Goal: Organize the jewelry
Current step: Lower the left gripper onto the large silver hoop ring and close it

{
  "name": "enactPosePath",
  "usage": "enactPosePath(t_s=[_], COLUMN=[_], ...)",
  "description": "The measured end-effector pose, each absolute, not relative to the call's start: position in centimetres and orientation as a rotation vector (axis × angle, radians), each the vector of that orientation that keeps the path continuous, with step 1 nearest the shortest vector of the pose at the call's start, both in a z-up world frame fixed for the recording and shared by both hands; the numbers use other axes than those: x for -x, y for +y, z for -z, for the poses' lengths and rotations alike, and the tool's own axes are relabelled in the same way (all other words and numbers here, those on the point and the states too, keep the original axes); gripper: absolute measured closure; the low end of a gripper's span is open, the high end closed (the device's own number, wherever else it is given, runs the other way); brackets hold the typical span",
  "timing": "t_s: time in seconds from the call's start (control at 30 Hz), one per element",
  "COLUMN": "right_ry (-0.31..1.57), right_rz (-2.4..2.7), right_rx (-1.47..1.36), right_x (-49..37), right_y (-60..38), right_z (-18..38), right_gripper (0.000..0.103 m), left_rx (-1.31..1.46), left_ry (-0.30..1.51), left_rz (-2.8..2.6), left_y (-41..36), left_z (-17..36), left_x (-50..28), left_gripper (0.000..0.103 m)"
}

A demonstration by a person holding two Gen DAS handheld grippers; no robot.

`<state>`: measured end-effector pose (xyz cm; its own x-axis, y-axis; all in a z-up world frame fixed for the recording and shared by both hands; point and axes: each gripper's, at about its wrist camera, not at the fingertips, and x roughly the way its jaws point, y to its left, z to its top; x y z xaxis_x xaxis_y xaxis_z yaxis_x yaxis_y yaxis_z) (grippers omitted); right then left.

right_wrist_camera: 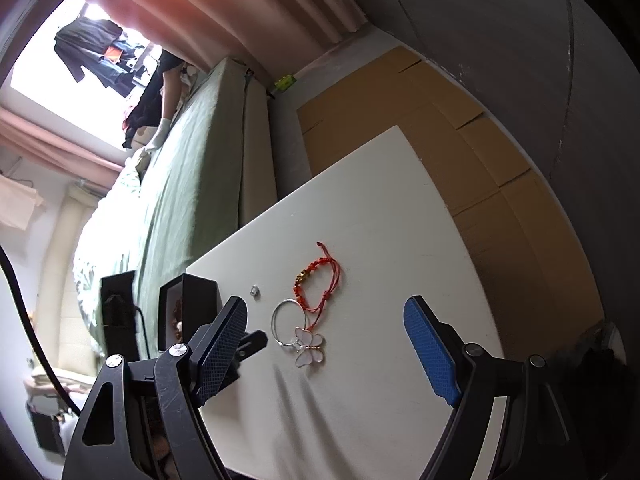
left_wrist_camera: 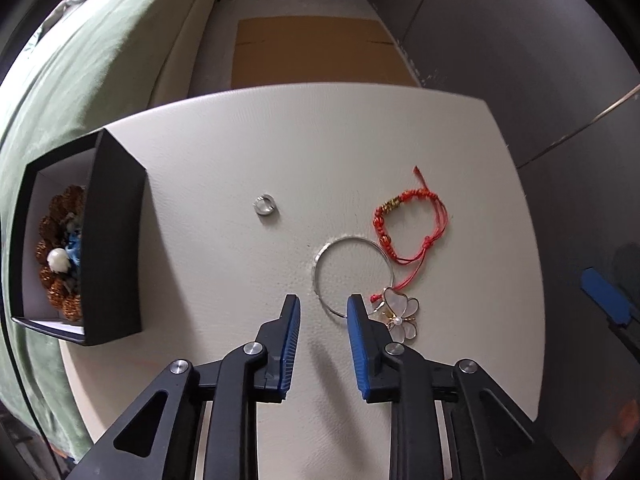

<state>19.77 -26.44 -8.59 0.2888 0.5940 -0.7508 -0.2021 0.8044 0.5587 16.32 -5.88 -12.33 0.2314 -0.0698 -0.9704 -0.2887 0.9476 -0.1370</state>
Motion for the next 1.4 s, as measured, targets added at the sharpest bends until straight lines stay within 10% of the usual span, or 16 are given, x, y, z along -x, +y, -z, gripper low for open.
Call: enactPosePath(t_s=[0.43,1.4], right_ry=[1.164,1.226], right_rz=[-0.560,-0.619], right_rx=[-0.420,-0.040], right_x=[-19.7,-17.2], right_y=[-26.9,-20.2], right_z=[8.6,10.4], right_gripper=[0.022,0.022], left_rx=[0.193,0.378], left_ry=[1.344,1.284], left_rz=[-0.216,-0.145], left_y=[-8.1,-2.7], left_z=[13.9,9.7], left_x=[-16.5,-14.4], left_gripper=[0.103,0.102])
